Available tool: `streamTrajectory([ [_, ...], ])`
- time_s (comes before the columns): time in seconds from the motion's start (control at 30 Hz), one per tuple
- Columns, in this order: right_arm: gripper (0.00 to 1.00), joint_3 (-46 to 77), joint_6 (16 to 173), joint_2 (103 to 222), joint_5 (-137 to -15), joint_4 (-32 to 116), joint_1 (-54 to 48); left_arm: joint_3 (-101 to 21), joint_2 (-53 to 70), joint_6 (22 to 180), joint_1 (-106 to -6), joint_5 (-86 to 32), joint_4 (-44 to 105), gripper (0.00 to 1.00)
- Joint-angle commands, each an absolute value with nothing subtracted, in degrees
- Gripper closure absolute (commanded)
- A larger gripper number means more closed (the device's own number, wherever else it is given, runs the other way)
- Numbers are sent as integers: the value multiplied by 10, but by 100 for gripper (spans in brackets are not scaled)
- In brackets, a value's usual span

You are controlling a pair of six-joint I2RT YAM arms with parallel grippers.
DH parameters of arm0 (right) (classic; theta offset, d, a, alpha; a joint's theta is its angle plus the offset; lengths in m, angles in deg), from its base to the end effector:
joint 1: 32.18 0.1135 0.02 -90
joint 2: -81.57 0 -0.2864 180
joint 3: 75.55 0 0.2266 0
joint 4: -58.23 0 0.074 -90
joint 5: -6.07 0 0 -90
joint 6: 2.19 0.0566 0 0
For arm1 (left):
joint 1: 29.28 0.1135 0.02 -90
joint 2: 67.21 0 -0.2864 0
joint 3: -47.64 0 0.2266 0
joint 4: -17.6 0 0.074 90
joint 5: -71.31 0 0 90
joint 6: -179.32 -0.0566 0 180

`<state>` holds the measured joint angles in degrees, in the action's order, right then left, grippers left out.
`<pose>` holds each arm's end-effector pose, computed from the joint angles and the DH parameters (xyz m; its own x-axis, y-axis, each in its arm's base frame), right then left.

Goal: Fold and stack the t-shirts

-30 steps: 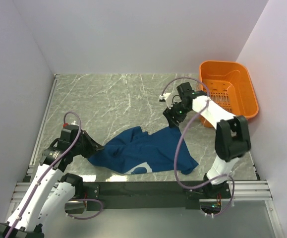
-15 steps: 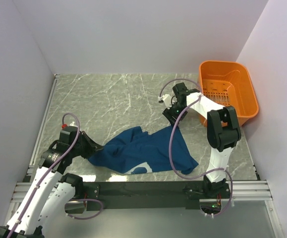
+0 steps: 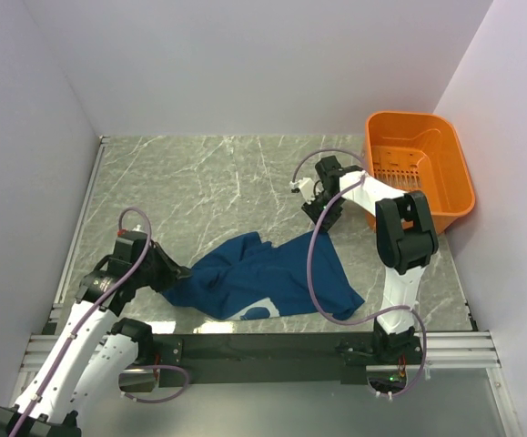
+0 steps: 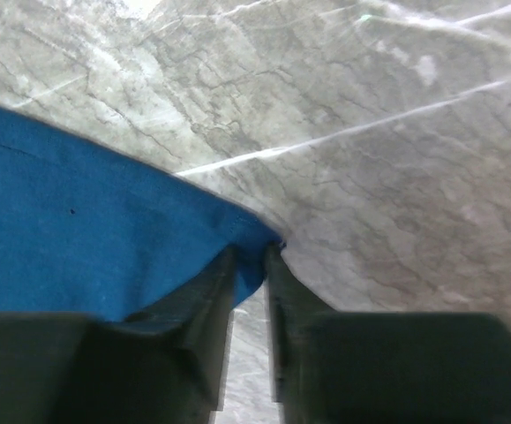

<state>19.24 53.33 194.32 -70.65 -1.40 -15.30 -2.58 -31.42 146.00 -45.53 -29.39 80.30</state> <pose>0.3542 0.1211 0.1817 -0.5836 -0.7529 -0.3042 -0.8010 0.5954 0.0633 0.0867 -0.0362 0.2407 -0.7225 -0.6447 -0.2499 -0.3825 0.6737 -0.6323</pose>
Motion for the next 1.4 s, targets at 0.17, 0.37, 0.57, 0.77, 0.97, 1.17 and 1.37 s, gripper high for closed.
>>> streamTrajectory([
  [0.17,100,197,513,1897,-657,-38,-157,-74,-316,1431,-453,-275,782,99],
  [0.37,100,316,403,1743,-462,-162,-203,-213,-324,1352,-453,-189,756,99],
  [0.57,100,459,395,1630,-396,-191,-209,-326,-321,1276,-453,-125,664,99],
  [0.77,100,629,540,1582,-364,-107,-264,-479,-285,1202,-453,-93,576,99],
  [0.97,100,740,685,1553,-345,5,-335,-574,-263,1167,-453,-99,498,99],
  [1.17,100,800,808,1543,-346,98,-385,-614,-254,1169,-453,-141,453,99],
  [1.37,100,781,874,1549,-406,175,-402,-620,-224,1156,-453,-92,414,99],
])
